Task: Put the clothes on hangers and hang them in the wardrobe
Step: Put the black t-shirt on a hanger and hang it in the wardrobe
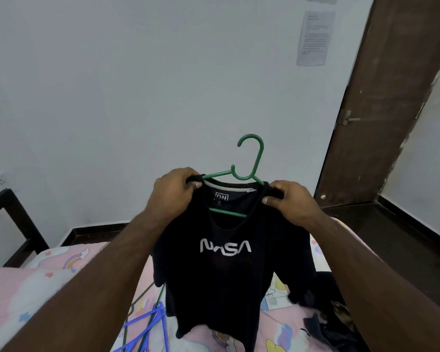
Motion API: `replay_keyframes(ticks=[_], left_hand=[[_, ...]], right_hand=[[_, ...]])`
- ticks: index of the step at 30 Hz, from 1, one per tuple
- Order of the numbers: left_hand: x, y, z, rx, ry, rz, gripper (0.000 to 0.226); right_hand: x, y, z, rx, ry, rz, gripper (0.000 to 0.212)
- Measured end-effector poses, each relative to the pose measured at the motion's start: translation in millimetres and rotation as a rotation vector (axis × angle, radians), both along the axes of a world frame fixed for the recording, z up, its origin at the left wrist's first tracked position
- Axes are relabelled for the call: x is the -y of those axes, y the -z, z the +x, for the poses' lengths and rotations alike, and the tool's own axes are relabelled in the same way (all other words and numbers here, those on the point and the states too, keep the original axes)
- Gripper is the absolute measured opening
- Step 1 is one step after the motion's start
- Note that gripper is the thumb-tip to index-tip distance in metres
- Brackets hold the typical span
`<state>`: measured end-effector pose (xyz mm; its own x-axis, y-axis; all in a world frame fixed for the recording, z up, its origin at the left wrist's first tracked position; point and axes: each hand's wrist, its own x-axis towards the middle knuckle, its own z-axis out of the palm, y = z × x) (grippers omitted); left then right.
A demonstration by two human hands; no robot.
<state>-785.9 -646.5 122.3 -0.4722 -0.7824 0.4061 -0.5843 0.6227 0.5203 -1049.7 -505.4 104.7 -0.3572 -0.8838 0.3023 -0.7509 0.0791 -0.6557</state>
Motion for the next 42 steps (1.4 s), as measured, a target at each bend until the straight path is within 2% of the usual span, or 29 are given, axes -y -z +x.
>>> replay_keyframes(ticks=[3,6,8,12,15,18,20,22,24,29,34,38,42], left_hand=[[0,3,1,0.073,-0.003,0.049,0.007],[0,4,8,-0.058,-0.054,-0.004,0.01],[-1,4,12,-0.081,-0.02,0.04,0.01],[-6,9,9,-0.046,0.006,0.093,0.012],[-7,14,10,-0.085,-0.005,0.105,0.011],[-6,15,14,-0.129,-0.029,0.105,0.011],[-5,14,16,-0.137,-0.032,0.132,0.01],[-6,12,15,-0.104,-0.012,0.14,0.011],[-6,9,13,-0.072,-0.007,0.114,0.016],[-7,-10,3,-0.025,0.026,0.081,0.025],[-3,-28,13,-0.144,-0.011,0.146,0.019],[-17,-27,-7,-0.159,0.079,0.079,0.019],[-13,-18,-3,-0.081,0.092,0.193,0.031]], right_hand=[[3,-5,-2,0.027,0.034,0.006,0.02],[1,-7,-6,-0.073,-0.004,0.14,0.025],[2,-11,-6,-0.072,-0.017,0.084,0.023],[9,-17,3,0.107,-0.141,0.013,0.015],[13,-17,4,0.194,-0.161,-0.028,0.027],[12,-15,-3,0.076,-0.136,0.107,0.041],[13,-12,-4,-0.025,-0.101,0.207,0.03],[14,-11,1,-0.047,-0.042,0.135,0.012],[15,-10,6,-0.019,-0.018,0.04,0.006],[14,-12,6,-0.06,-0.006,0.062,0.006],[8,-10,1,-0.111,-0.012,0.081,0.01],[11,-9,13,-0.04,-0.036,0.017,0.004],[12,-9,13,0.02,-0.032,-0.02,0.003]])
